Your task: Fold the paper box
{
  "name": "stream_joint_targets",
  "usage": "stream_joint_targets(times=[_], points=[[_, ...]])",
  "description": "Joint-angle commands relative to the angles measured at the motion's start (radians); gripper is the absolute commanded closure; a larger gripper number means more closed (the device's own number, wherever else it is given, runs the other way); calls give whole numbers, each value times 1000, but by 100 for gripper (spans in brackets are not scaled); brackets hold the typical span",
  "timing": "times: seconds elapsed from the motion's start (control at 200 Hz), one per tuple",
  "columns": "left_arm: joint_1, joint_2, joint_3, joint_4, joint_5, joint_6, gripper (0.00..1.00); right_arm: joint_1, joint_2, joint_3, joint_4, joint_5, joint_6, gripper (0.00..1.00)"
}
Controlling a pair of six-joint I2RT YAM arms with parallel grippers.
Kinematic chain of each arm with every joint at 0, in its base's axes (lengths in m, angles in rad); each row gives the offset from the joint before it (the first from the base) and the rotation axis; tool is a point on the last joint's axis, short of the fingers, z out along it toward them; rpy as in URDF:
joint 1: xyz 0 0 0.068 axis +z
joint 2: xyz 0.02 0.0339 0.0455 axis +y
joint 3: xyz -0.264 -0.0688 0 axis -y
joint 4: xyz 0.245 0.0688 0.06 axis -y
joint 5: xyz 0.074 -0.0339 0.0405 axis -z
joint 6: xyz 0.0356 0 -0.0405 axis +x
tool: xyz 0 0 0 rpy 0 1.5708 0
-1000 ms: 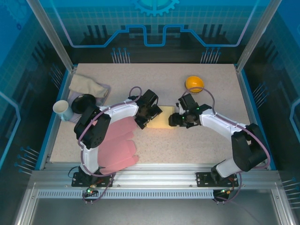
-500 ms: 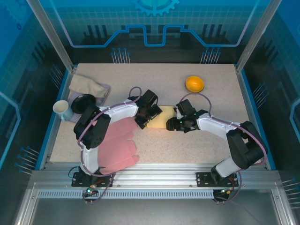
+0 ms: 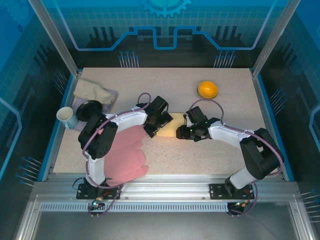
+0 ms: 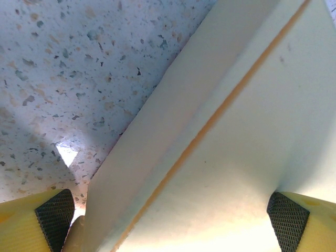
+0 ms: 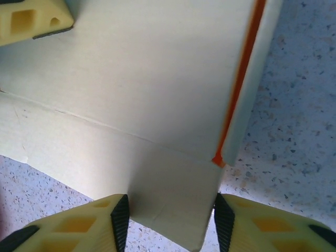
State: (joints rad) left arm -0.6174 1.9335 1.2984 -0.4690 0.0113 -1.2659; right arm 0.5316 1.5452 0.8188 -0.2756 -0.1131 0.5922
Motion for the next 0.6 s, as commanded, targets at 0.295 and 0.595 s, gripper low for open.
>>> stream_joint_targets(times=[0.295,0.595], points=[[6,2,-34,-86,-52,6,1,32,18,14,-6,59,-62,54],[8,9,-22,-95,-55,11,1,32,23,-53,88,55,-111,54]])
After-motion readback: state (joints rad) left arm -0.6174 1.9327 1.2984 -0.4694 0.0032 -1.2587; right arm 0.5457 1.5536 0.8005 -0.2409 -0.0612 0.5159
